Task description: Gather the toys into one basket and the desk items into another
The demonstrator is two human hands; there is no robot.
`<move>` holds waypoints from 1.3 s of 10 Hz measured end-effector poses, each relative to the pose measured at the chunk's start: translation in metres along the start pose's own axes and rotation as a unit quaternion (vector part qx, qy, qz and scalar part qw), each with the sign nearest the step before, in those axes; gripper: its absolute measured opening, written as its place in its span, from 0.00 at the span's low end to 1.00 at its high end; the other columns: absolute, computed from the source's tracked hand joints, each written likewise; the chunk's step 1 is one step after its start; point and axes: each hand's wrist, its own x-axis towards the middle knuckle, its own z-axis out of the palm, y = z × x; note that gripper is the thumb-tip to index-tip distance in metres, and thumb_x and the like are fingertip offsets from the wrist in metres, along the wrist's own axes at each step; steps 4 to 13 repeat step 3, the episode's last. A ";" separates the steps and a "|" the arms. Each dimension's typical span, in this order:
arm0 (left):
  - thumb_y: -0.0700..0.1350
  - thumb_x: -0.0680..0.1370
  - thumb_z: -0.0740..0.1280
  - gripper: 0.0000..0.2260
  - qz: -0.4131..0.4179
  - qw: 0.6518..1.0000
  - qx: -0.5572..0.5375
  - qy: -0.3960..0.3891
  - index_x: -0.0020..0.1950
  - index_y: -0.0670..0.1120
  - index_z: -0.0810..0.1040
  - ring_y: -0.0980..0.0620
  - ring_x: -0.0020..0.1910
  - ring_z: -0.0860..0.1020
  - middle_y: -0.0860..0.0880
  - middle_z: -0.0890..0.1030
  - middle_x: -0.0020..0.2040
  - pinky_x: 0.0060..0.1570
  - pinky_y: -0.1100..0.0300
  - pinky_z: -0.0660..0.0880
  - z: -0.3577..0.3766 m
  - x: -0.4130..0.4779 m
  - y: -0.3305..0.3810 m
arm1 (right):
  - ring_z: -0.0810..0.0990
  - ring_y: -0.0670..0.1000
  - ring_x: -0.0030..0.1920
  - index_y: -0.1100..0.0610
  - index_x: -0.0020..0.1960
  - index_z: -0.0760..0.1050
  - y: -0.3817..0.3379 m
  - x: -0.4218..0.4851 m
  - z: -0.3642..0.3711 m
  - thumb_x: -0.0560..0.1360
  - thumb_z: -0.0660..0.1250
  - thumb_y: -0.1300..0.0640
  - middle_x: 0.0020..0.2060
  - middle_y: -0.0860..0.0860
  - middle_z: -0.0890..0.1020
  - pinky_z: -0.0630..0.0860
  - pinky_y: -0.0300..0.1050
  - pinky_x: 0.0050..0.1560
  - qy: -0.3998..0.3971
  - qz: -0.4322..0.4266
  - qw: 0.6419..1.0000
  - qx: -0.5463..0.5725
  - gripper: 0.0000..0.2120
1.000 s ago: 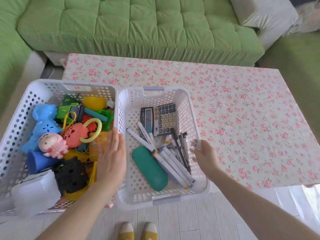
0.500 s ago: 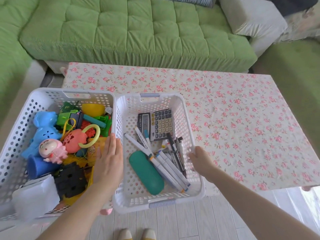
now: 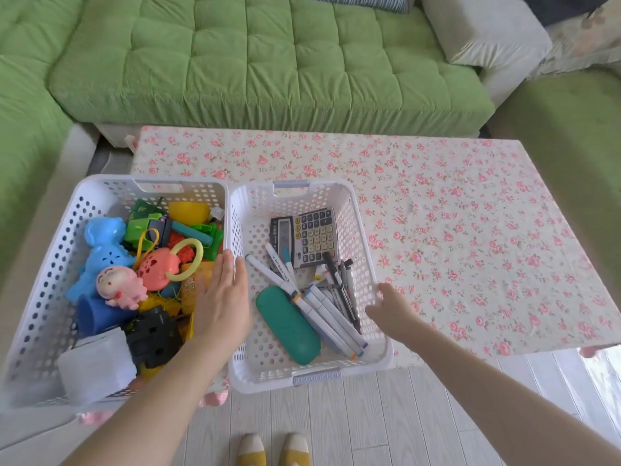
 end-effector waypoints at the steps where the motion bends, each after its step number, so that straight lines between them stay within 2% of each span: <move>1: 0.42 0.78 0.58 0.32 0.014 0.999 -0.006 0.030 0.76 0.42 0.42 0.46 0.76 0.43 0.42 0.42 0.77 0.73 0.48 0.49 -0.032 -0.003 0.006 | 0.78 0.52 0.48 0.59 0.74 0.53 -0.003 -0.025 -0.016 0.78 0.58 0.61 0.56 0.55 0.75 0.75 0.44 0.46 -0.035 -0.011 0.998 -0.044 0.27; 2: 0.42 0.78 0.59 0.33 0.021 0.998 -0.008 0.063 0.76 0.41 0.41 0.46 0.76 0.43 0.42 0.42 0.77 0.73 0.49 0.49 -0.063 0.000 0.013 | 0.72 0.54 0.64 0.57 0.75 0.52 -0.004 -0.046 -0.031 0.78 0.59 0.58 0.69 0.56 0.68 0.72 0.43 0.57 -0.065 -0.016 0.995 -0.071 0.28; 3: 0.42 0.78 0.59 0.34 0.031 0.995 -0.009 0.090 0.76 0.41 0.41 0.46 0.76 0.43 0.42 0.42 0.77 0.73 0.50 0.45 -0.094 0.004 0.020 | 0.71 0.52 0.65 0.55 0.74 0.54 -0.005 -0.068 -0.038 0.78 0.60 0.56 0.69 0.54 0.68 0.70 0.40 0.56 -0.096 -0.020 0.991 -0.094 0.27; 13: 0.42 0.78 0.59 0.34 0.031 0.995 -0.009 0.090 0.76 0.41 0.41 0.46 0.76 0.43 0.42 0.42 0.77 0.73 0.50 0.45 -0.094 0.004 0.020 | 0.71 0.52 0.65 0.55 0.74 0.54 -0.005 -0.068 -0.038 0.78 0.60 0.56 0.69 0.54 0.68 0.70 0.40 0.56 -0.096 -0.020 0.991 -0.094 0.27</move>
